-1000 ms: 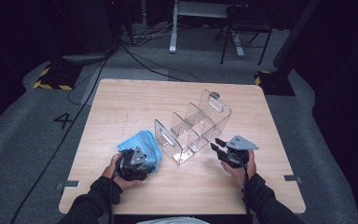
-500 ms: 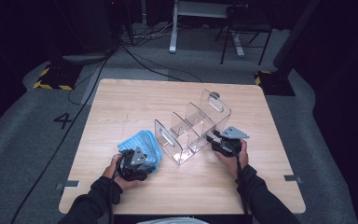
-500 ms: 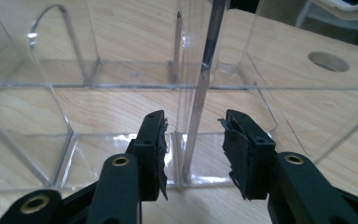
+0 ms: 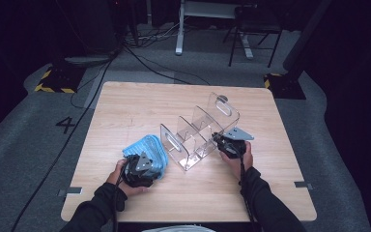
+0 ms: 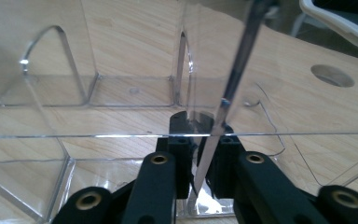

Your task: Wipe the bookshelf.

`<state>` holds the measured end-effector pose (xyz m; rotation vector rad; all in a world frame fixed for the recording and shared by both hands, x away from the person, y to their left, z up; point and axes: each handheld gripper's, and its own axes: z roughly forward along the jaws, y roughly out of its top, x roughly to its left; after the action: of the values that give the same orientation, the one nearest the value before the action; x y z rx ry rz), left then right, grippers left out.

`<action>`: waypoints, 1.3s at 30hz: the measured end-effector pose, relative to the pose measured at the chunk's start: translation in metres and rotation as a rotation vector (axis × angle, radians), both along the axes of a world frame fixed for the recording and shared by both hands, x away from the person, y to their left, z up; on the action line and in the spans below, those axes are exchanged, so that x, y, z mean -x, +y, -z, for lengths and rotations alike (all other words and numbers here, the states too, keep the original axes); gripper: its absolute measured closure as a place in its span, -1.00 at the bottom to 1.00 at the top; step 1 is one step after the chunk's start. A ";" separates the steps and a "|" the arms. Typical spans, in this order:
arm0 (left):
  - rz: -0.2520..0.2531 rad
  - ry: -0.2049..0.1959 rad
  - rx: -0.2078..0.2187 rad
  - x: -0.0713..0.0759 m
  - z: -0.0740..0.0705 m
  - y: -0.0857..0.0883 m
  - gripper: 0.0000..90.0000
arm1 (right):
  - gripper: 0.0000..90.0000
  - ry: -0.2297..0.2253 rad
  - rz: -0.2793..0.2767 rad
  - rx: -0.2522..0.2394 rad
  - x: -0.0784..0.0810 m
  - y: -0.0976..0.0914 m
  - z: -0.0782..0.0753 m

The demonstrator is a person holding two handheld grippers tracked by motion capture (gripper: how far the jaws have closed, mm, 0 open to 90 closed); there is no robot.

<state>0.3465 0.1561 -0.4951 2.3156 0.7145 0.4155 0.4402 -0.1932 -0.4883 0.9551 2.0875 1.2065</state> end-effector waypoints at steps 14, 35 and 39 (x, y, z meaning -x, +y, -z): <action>0.001 -0.009 -0.008 -0.003 0.000 -0.007 -0.05 | 0.92 0.025 0.178 -0.019 0.014 -0.008 -0.002; 0.056 -0.002 -0.057 0.014 -0.004 -0.041 -0.02 | 0.48 0.093 -0.046 0.043 0.076 -0.026 -0.036; 0.054 -0.002 -0.062 0.015 -0.004 -0.042 0.00 | 0.44 0.026 -0.032 0.019 0.090 -0.051 -0.053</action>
<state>0.3316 0.1144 -0.4909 2.3860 0.6447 0.4210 0.3506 -0.2444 -0.4356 0.9366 2.1385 1.1946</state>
